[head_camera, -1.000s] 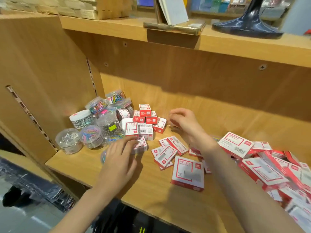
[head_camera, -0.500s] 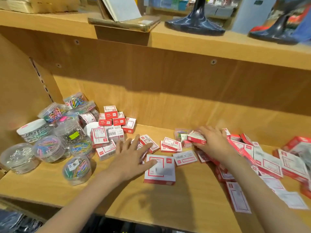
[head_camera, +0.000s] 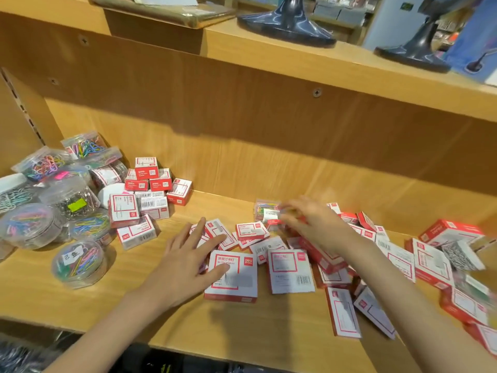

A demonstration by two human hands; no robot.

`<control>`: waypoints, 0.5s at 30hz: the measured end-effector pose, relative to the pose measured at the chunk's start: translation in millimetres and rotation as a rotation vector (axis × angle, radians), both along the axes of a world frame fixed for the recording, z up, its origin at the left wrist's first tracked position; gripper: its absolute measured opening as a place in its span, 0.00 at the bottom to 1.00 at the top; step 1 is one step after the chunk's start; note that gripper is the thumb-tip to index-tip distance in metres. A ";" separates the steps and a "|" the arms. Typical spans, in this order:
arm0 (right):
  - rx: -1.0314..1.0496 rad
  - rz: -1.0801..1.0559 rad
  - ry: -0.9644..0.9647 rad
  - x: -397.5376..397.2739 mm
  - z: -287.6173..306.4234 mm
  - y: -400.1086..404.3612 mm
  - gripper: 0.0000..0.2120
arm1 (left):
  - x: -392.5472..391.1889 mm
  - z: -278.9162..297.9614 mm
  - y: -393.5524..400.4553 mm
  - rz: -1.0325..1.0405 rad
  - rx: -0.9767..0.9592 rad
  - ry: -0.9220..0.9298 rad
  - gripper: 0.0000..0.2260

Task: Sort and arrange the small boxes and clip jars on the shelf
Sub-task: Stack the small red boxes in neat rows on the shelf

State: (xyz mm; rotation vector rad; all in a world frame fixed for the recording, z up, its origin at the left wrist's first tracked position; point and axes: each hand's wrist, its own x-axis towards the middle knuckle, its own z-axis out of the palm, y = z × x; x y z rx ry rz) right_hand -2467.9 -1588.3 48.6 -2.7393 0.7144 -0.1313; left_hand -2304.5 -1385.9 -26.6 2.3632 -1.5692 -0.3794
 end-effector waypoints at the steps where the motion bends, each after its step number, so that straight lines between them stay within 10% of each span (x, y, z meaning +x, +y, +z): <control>1: 0.007 -0.054 0.031 13.3 0.7 -7.1 0.17 | -2.2 0.1 -1.7 0.004 -0.001 0.013 0.49; 6: 0.063 -0.141 0.294 62.4 -18.9 -3.0 0.23 | 4.0 1.1 3.1 0.019 -0.126 0.214 0.47; 15: -0.080 -0.335 0.220 85.5 -32.3 11.5 0.24 | 8.0 -6.1 40.9 0.264 -0.378 0.333 0.38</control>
